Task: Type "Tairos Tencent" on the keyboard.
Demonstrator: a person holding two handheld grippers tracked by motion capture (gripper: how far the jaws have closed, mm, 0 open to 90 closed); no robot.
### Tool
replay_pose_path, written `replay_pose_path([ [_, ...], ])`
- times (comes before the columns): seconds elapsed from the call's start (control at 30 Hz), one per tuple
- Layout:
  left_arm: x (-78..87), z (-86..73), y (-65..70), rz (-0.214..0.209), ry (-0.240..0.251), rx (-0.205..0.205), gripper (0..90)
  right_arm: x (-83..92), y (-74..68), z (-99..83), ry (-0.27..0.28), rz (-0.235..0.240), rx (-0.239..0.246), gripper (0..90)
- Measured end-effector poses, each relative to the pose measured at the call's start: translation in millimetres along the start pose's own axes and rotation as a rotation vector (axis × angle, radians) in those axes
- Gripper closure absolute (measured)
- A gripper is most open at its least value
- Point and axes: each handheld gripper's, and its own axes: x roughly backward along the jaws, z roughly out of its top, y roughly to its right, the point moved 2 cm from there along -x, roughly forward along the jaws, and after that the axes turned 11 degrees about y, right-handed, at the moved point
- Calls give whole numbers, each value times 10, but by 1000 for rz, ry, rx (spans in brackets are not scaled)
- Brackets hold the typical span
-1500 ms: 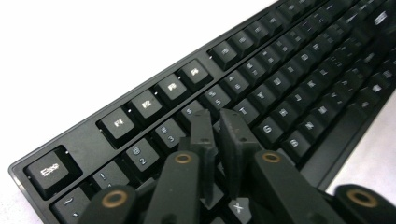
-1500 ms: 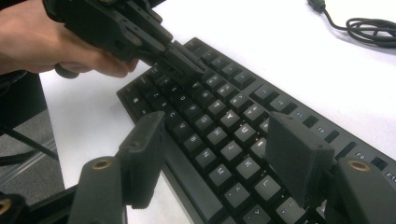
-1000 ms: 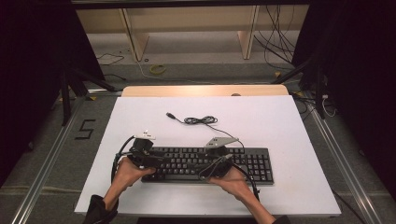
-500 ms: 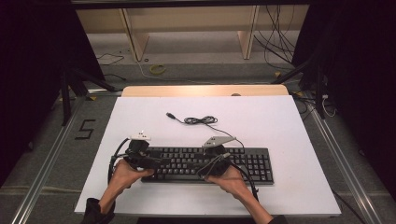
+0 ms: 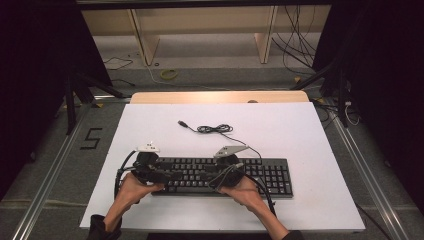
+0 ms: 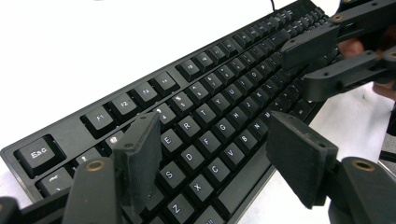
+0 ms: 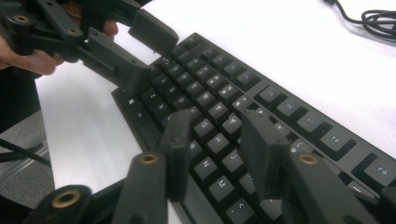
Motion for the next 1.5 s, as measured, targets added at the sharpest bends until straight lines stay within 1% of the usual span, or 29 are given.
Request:
replay_pose_path([
  [0.27, 23, -26, 18, -6, 14, 5, 339, -53, 8, -26, -28, -3, 2, 767],
  [0.47, 50, -45, 27, -8, 22, -1, 338, -101, 26, -54, -57, -10, 15, 856],
  [0.53, 60, -46, 38, -11, 27, 0, 338, -116, 28, -66, -68, -15, 19, 876],
  [0.63, 73, -52, 49, -15, 33, -9, 338, -140, 15, -86, -80, -14, 24, 898],
  [0.87, 85, -79, 52, -17, 34, -7, 338, -200, -8, -133, -109, -12, 36, 900],
  [0.9, 86, -81, 53, -17, 34, -8, 338, -212, -7, -141, -110, -10, 44, 900],
  [1.07, 90, -91, 51, -16, 31, -5, 337, -248, -31, -163, -123, -4, 40, 900],
  [1.27, 87, -95, 53, -18, 27, -8, 338, -290, -27, -190, -135, -6, 55, 900],
  [1.33, 89, -95, 51, -16, 26, -8, 339, -301, -31, -203, -140, -5, 49, 900],
  [1.4, 87, -97, 47, -16, 25, -8, 340, -315, -33, -216, -152, -9, 64, 900],
  [1.47, 83, -99, 46, -16, 23, -7, 340, -324, -41, -224, -149, -9, 55, 900],
  [1.5, 80, -101, 48, -17, 22, -7, 340, -329, -52, -228, -148, -11, 63, 900],
])
